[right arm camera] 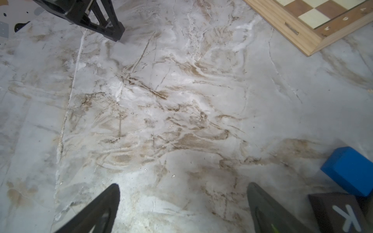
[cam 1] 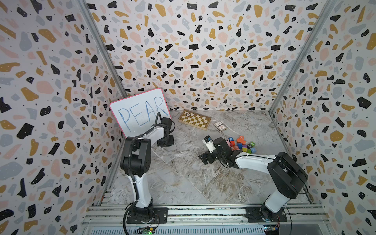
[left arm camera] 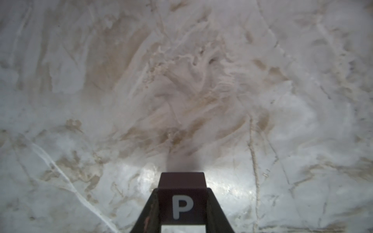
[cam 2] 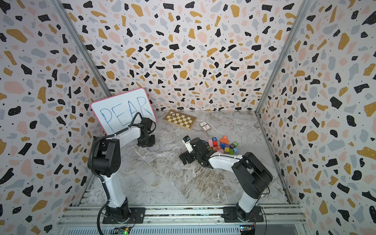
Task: Spell the uppercase word “pear” with letter blocks
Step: Place the letter block at the center of the board.
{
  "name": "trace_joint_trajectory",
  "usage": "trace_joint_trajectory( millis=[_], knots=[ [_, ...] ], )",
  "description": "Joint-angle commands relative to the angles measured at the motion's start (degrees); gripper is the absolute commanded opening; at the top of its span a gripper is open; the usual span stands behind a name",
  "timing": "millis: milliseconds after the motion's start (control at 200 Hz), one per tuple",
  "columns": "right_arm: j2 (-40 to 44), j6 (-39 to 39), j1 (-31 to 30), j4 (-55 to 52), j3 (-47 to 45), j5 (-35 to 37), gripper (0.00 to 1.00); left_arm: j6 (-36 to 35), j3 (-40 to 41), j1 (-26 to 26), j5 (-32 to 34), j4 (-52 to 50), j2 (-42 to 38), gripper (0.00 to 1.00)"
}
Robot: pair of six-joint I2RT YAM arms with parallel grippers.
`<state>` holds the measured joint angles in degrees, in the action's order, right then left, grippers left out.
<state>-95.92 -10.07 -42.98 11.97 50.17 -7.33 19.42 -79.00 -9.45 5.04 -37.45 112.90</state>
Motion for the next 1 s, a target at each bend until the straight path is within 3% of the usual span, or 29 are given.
trace_joint_trajectory(
  millis=[0, 991],
  knots=[
    [1.43, -0.39, 0.25, 0.52, 0.19, -0.58, 1.00, -1.99, -0.99, 0.49, 0.08, -1.48, 0.88, 0.29],
    [2.78, -0.74, 0.35, -0.52, 0.17, -0.31, 1.00, -2.59, -1.81, 2.16, -0.29, -2.97, 2.68, 0.40]
  ],
)
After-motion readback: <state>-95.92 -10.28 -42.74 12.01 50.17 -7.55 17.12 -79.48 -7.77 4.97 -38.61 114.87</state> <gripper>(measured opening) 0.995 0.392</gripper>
